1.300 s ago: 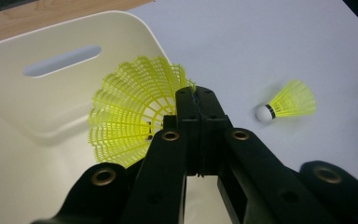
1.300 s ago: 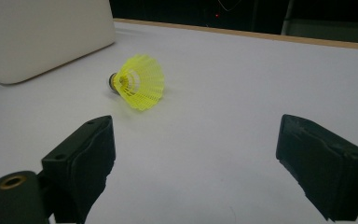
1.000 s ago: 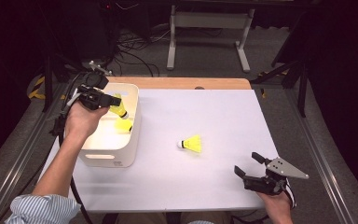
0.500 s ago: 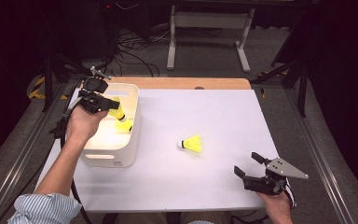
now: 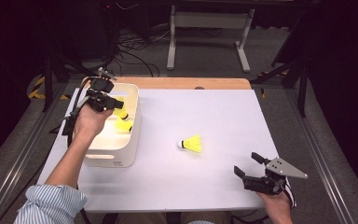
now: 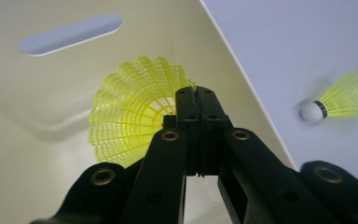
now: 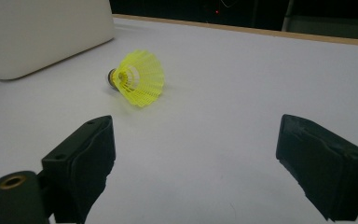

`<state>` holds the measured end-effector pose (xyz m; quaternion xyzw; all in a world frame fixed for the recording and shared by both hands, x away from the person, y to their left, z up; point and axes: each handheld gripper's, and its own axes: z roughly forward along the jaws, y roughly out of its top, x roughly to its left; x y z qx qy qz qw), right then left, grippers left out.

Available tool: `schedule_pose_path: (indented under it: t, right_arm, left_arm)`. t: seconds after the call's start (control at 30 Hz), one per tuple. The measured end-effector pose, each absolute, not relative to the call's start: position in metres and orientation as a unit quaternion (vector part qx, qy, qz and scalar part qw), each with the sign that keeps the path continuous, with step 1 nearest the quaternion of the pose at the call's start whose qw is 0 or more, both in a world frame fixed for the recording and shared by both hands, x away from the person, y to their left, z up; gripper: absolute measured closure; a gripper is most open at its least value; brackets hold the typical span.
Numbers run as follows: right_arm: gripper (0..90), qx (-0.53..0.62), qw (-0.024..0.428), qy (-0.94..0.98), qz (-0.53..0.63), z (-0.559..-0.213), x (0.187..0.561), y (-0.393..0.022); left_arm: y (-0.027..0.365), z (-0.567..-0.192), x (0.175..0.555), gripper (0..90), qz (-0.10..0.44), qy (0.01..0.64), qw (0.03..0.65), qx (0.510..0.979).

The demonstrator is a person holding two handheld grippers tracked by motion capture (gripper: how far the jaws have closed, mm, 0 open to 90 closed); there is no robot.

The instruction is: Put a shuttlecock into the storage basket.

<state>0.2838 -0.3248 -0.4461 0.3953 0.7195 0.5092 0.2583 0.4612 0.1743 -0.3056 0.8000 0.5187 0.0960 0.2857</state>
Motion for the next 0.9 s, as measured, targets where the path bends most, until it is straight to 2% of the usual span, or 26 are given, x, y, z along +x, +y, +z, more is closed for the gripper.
schedule_pose_path:
  t: [0.9]
  right_arm:
    - [12.3,0.394,0.257,0.719,0.512,-0.445,0.283,-0.325]
  left_arm:
    - [0.161,-0.334,0.491,89.5,0.087,0.537,0.284,0.79]
